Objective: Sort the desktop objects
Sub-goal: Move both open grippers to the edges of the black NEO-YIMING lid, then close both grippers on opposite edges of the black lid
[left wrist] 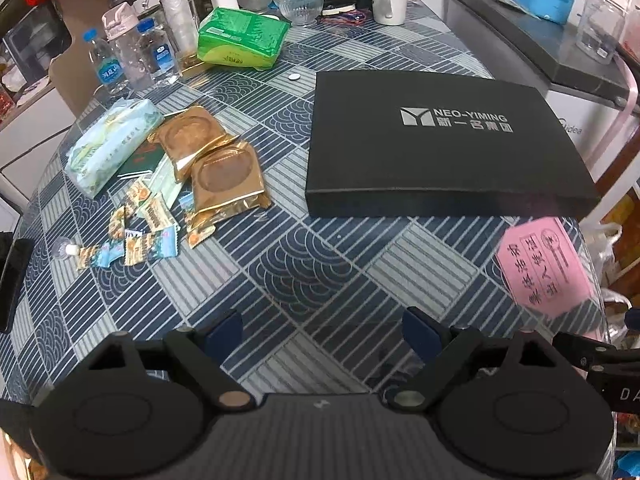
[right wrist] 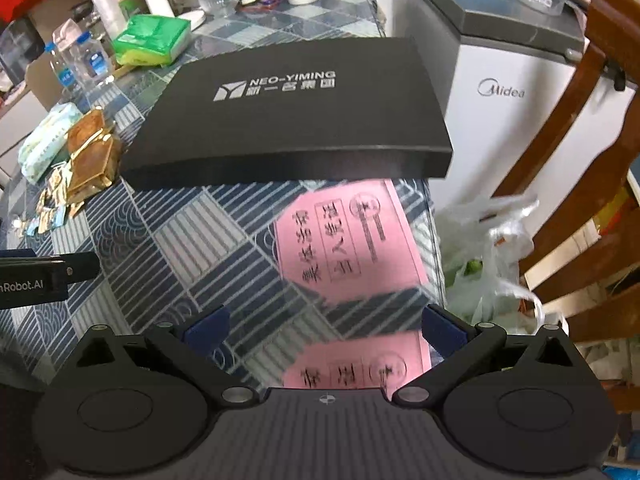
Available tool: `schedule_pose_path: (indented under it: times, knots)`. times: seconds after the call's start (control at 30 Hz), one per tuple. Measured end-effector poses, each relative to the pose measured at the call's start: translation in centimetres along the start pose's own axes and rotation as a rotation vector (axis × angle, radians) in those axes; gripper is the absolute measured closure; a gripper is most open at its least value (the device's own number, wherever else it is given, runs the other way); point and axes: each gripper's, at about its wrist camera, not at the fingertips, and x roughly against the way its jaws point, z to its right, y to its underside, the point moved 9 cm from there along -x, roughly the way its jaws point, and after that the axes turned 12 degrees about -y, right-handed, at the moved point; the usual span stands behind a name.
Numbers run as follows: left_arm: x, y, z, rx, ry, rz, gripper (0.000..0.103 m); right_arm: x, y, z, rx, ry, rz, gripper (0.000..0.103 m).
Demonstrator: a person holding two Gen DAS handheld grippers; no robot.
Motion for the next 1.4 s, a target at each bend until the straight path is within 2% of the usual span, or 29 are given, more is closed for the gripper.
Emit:
schedule_pose_path:
  times: [0.63,0.77,0.97,1.13,1.2,1.3,1.4]
  knots:
    - [-4.8,-6.6,3.0,-0.039,-0.005,0.051,0.0,-4.0,-8.2,3.6,0.035,0.054,0.06,0.0]
    - [-6.1,-7.7,3.8,-0.065,-0.014,0.075,0.0,-5.0,-9.3,4.7,0.015,0.042,0.079,0.0]
    - [-7.5,-9.3,4.5,-0.042,0.054,0.094,0.0,-5.8,-11.2,6.1,0.032,0.062,0.109,0.0]
    - [-8.1,-11.0,4.2,-0.029,0.057,0.112,0.0,-5.7,-12.6,7.2,0.037,0.084,0.135,0.0]
    - [-8.1,-11.6,3.9,-0.007,0.083,0.117,0.0,-5.3,-13.1,7.5,0.043,0.086,0.157,0.0]
    - [-8.7,-12.9,3.7,0.027,0.104,0.112,0.0,-5.3,-14.5,8.4,0.059,0.12,0.183,0.0]
    - [-9.7,-14.1,4.1,0.026,0.093,0.107,0.0,-5.9,-16.2,9.7,0.062,0.154,0.203,0.0]
